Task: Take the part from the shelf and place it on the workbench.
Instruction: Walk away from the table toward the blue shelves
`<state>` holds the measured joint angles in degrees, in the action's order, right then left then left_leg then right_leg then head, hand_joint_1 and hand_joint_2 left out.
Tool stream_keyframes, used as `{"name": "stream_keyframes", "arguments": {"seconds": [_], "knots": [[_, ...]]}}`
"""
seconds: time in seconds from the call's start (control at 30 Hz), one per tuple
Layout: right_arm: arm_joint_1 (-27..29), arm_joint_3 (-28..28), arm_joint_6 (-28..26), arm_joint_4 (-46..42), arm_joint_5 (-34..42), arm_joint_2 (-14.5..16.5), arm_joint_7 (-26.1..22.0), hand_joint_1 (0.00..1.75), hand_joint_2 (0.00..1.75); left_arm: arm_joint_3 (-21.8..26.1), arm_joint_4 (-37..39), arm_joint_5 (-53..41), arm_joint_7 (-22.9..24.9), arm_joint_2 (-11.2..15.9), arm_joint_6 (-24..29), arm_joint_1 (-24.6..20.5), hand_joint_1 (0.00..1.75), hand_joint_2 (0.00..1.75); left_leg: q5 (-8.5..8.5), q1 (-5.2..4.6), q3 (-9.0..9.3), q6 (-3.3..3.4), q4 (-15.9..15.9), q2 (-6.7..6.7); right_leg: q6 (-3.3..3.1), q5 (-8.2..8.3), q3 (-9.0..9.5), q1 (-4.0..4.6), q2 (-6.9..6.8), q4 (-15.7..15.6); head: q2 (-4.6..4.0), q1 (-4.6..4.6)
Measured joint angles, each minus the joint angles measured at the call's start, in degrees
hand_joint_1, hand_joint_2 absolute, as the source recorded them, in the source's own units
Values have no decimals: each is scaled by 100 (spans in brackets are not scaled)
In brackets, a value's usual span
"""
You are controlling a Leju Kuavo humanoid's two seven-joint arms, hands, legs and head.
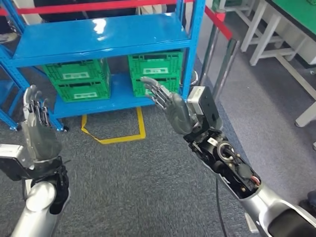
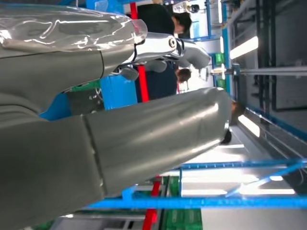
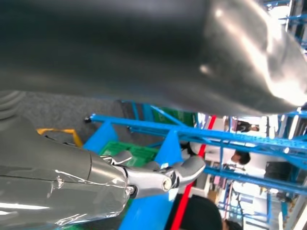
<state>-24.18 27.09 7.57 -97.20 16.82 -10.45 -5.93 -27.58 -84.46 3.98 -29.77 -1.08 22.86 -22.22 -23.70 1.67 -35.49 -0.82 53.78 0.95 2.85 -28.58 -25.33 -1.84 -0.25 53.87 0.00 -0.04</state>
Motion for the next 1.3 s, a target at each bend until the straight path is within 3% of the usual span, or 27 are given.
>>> {"name": "stream_keyframes", "arguments": {"seconds": [0.03,0.1,0.17,0.23,0.27,0.3,0.4,0.43,0.47,0.53,0.6,0.63,0.7,0.73,0.77,0.8,0.87,0.9,0.93,0.97,1.03,1.1,1.17,1.2,1.23,1.27,1.3], "knots": [[1,-8,0,-3,-2,0,-4,0,0,1,0,0,-3,-4,-1,-1,0,0,24,-2,90,58,-15,-23,15,49,-30,-15,-4,191,-1,40],[14,-13,4,-3,-4,3,-1,0,0,2,0,0,-6,-9,-2,12,0,0,32,-40,269,153,-9,-45,7,-30,-418,-31,-4,864,-1,133],[39,-16,6,-2,-6,7,1,0,0,2,1,-1,-7,-13,-2,23,0,0,-117,-105,436,206,0,-69,-7,-361,-963,-1,2,1555,0,197],[63,-21,2,1,-10,7,4,0,0,2,2,1,-7,-15,-6,36,0,0,-298,-178,640,239,0,-104,-36,-779,-1301,56,6,1633,0,255],[72,-21,-3,1,-14,7,12,0,0,2,3,3,-7,-16,-12,41,0,0,-401,-217,769,253,0,-120,-83,-840,-1366,92,10,1427,0,287],[83,-22,-10,1,-19,7,22,0,0,2,3,4,-6,-18,-24,45,0,0,-513,-255,906,267,-2,-131,-163,-661,-1392,133,22,1116,0,317],[142,-24,-46,-4,-32,5,72,0,0,-1,13,12,2,-21,-64,59,0,0,-783,-266,1203,258,-53,-165,-412,611,-1302,283,103,391,0,224],[146,-28,-58,-21,-34,5,84,0,0,-2,16,17,10,-25,-72,62,0,0,-810,-231,1246,231,-84,-173,-460,798,-1227,336,117,302,0,195],[131,-33,-71,-47,-36,5,92,0,0,-2,15,21,17,-30,-80,61,0,0,-773,-202,1243,193,-70,-180,-493,732,-1144,381,108,231,0,205],[104,-46,-91,-108,-37,5,91,0,0,-2,9,22,23,-41,-97,50,0,0,-516,-183,1017,123,375,-168,-558,632,-888,367,109,21,0,308],[112,-52,-108,-129,-37,5,98,0,0,-2,9,17,24,-39,-107,49,0,0,-232,-179,414,55,1236,-162,-576,521,-574,289,108,-181,0,325],[126,-52,-113,-129,-39,4,102,0,0,-2,12,16,27,-34,-106,57,0,0,-248,-162,69,22,1590,-161,-572,447,-429,258,106,-252,0,310],[149,-45,-115,-131,-43,4,121,0,0,-2,16,16,44,-21,-104,75,0,0,-687,-107,-484,-57,1823,-153,-524,244,-118,183,111,-330,0,270],[154,-45,-117,-131,-46,4,130,0,0,-2,16,15,49,-16,-103,79,0,0,-931,-77,-659,-100,1720,-147,-489,121,50,140,119,-345,0,252],[157,-46,-121,-131,-48,4,141,0,0,-2,16,14,58,-11,-103,80,0,0,-1041,-45,-762,-149,1491,-136,-449,-16,228,96,127,-350,0,226],[162,-46,-125,-131,-50,4,152,0,0,-2,16,13,69,-8,-103,80,0,0,-914,-13,-803,-196,1151,-119,-404,-160,408,56,134,-350,0,195],[184,-44,-130,-132,-54,4,182,0,0,-4,25,11,97,1,-103,82,0,0,97,30,-790,-237,372,-46,-312,-449,687,16,149,-328,-1,88],[195,-43,-133,-137,-54,4,199,0,0,-6,28,11,107,1,-103,85,0,0,582,27,-784,-214,175,-13,-259,-586,769,16,154,-320,-1,38],[205,-44,-137,-148,-54,4,215,0,0,-9,31,8,108,1,-102,84,0,0,889,12,-797,-167,115,9,-207,-699,824,18,158,-330,-1,9],[209,-46,-141,-165,-54,4,225,0,0,-11,27,3,96,-1,-98,75,0,0,915,-13,-820,-110,189,15,-160,-783,893,14,162,-367,-1,4],[209,-60,-146,-217,-54,4,228,0,0,-11,4,-12,56,-13,-89,52,0,0,758,-16,-798,15,289,-10,-86,-892,1019,-16,134,-480,0,50],[205,-76,-152,-255,-53,5,226,0,0,-11,-16,-27,26,-30,-84,34,0,0,613,-1,-667,113,273,-26,-57,-1100,863,-31,96,-58,0,130],[218,-83,-155,-261,-52,5,228,0,0,-11,-19,-35,17,-37,-83,42,0,0,469,-16,-510,159,251,-40,-51,-1375,217,-16,77,953,0,230],[235,-84,-155,-260,-52,5,230,0,0,-11,-17,-37,17,-37,-81,54,0,0,393,-22,-426,164,245,-50,-50,-1413,-153,-8,76,1387,0,271],[251,-85,-154,-259,-50,4,231,0,0,-11,-16,-37,17,-37,-78,67,0,0,316,-28,-332,163,244,-65,-53,-1312,-454,-4,76,1614,0,312],[262,-87,-149,-258,-48,4,230,0,0,-11,-15,-37,17,-36,-72,77,0,0,234,-32,-224,158,244,-81,-59,-1064,-653,-2,75,1599,0,346],[264,-88,-139,-258,-45,4,227,0,0,-11,-15,-37,17,-36,-63,81,0,0,156,-33,-107,149,244,-94,-70,-692,-726,-3,73,1337,0,377]]}}
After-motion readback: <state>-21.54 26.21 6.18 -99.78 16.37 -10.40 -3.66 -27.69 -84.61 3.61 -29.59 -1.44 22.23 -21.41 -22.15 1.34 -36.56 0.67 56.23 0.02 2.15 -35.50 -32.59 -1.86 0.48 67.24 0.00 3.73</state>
